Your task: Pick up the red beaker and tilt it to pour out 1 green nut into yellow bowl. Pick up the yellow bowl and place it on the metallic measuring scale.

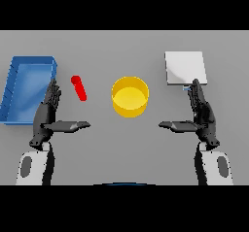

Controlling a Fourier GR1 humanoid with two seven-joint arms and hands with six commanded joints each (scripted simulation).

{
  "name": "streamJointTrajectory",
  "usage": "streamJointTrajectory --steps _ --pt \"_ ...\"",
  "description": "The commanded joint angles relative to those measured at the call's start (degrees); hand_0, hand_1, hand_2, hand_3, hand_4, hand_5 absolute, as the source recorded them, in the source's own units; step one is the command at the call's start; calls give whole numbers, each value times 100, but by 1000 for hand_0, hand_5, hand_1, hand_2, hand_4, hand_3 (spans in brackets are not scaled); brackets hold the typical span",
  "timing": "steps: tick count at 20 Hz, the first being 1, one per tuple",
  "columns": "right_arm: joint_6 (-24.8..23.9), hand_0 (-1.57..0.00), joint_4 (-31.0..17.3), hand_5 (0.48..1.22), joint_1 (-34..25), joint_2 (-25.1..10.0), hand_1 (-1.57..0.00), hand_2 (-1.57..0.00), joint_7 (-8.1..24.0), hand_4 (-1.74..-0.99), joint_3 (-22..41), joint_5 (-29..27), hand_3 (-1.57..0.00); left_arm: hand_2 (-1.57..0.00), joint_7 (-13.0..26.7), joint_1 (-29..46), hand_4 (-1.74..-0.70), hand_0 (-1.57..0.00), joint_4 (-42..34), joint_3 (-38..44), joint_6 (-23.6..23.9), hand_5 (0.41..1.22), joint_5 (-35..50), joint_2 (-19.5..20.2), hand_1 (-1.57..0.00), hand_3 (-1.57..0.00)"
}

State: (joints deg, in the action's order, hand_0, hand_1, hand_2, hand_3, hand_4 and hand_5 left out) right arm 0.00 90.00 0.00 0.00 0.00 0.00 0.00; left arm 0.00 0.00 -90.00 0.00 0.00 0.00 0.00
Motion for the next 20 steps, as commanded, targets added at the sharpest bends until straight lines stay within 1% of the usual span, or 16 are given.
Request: streamJointTrajectory --steps 1,5,6,7,8,10,11,12,15,16,17,18,19,20 --pt "-14 1 -3 599 -6 14 1 1 2 -1167 10 8 1 1 -15 23 -1151 1 -15 11 -10 599 15 16 1 1" --pt "-89 1 -31 599 -50 107 1 1 17 -1167 85 94 1 1 -84 200 -1151 1 -132 73 -128 599 128 140 1 1" --pt "-112 1 -88 599 -64 141 1 1 25 -1167 96 118 1 1 -158 285 -1151 1 -196 69 -147 599 133 157 1 1" --pt "-320 1 120 599 103 -121 1 1 -382 -1167 332 789 1 1 -238 510 -1151 1 -452 -48 -234 599 -36 360 1 1" --pt "-467 1 232 595 279 -196 1 1 -566 -1163 519 1221 1 1 -251 696 -1156 1 -663 -185 -294 599 -186 462 1 1" --pt "-626 1 390 591 445 -248 1 1 -503 -1160 740 1711 1 1 -69 782 -1161 1 -830 -313 -311 599 -338 533 1 1" --pt "-661 1 475 590 508 -209 1 1 -514 -1159 828 1819 1 1 9 845 -1163 1 -914 -353 -329 599 -356 549 1 1" --pt "-660 1 583 591 527 -258 1 1 -464 -1162 810 1837 1 1 42 875 -1163 1 -1034 -397 -306 600 -408 558 1 1" --pt "-578 1 676 600 566 -205 1 1 -383 -1192 825 1715 1 1 176 798 -1161 1 -955 -416 -346 602 -483 642 1 1" --pt "-551 1 665 603 566 -193 1 1 -349 -1199 814 1668 1 1 237 718 -1159 1 -859 -454 -309 602 -561 605 1 1" --pt "-527 1 614 607 546 -148 1 1 -320 -1212 819 1617 1 1 153 683 -1163 1 -786 -479 -288 604 -620 579 1 1" --pt "-492 1 615 611 531 -166 1 1 -383 -1224 788 1553 1 1 160 567 -1170 1 -592 -502 -248 605 -697 523 1 1" --pt "-483 1 690 617 557 -215 1 1 -396 -1230 789 1580 1 1 158 317 -1191 1 -342 -483 -196 611 -752 477 1 1" --pt "-486 1 682 623 553 -230 1 1 -421 -1236 803 1615 1 1 59 221 -1208 1 -164 -466 -214 615 -764 479 1 1"
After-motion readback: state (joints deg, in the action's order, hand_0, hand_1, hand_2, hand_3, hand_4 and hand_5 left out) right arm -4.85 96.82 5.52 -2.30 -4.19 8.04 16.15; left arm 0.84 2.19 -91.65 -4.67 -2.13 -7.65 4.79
